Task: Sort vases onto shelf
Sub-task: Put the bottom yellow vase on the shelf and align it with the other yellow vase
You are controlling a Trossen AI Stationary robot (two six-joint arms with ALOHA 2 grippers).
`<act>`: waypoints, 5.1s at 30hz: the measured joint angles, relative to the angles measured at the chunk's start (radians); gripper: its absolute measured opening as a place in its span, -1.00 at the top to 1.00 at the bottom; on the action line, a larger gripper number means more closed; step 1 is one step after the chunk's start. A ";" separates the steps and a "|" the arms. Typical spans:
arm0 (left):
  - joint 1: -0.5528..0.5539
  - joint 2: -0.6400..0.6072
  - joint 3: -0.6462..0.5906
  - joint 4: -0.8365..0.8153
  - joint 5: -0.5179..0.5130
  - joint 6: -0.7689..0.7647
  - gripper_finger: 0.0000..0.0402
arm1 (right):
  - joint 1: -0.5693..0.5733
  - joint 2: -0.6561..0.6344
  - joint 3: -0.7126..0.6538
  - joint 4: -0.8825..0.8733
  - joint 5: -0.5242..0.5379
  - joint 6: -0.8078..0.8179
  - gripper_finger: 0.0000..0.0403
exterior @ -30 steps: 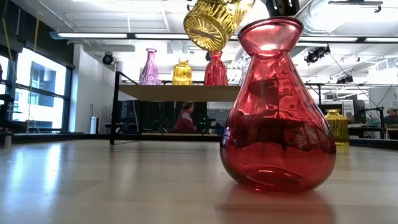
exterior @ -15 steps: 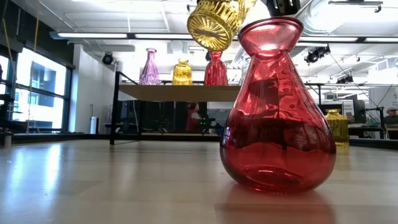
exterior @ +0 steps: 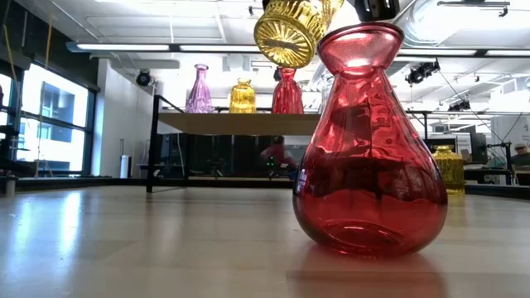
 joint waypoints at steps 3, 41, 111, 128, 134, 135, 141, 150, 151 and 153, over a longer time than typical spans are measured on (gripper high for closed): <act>0.000 0.000 0.000 0.000 0.003 0.000 0.29 | 0.000 0.000 0.000 0.000 0.000 -0.015 0.62; 0.001 0.001 0.003 -0.039 0.043 -0.024 0.29 | -0.003 -0.022 0.001 -0.029 -0.022 -0.018 0.54; -0.022 -0.089 -0.076 -0.395 -0.294 0.049 0.99 | -0.014 -0.040 -0.278 -0.082 0.287 -0.074 0.39; -0.029 -0.186 -0.074 -0.482 -0.402 0.023 0.99 | -0.049 -0.030 -0.483 0.141 0.473 0.053 0.39; -0.049 -0.202 -0.074 -0.483 -0.402 0.022 0.99 | -0.053 -0.029 -0.500 0.215 0.523 0.024 0.39; -0.053 -0.202 -0.074 -0.484 -0.403 0.021 0.99 | -0.053 -0.023 -0.500 0.229 0.523 0.015 0.39; -0.059 -0.202 -0.075 -0.497 -0.421 0.005 0.99 | -0.052 0.022 -0.500 0.311 0.504 0.000 0.39; -0.059 -0.202 -0.164 -0.483 -0.470 -0.079 0.99 | -0.053 0.117 -0.500 0.361 0.477 0.011 0.39; -0.059 -0.202 -0.178 -0.475 -0.473 -0.088 0.99 | -0.053 0.124 -0.500 0.367 0.471 0.022 0.39; -0.060 -0.202 -0.209 -0.447 -0.474 -0.107 0.99 | -0.053 0.136 -0.500 0.369 0.467 0.035 0.39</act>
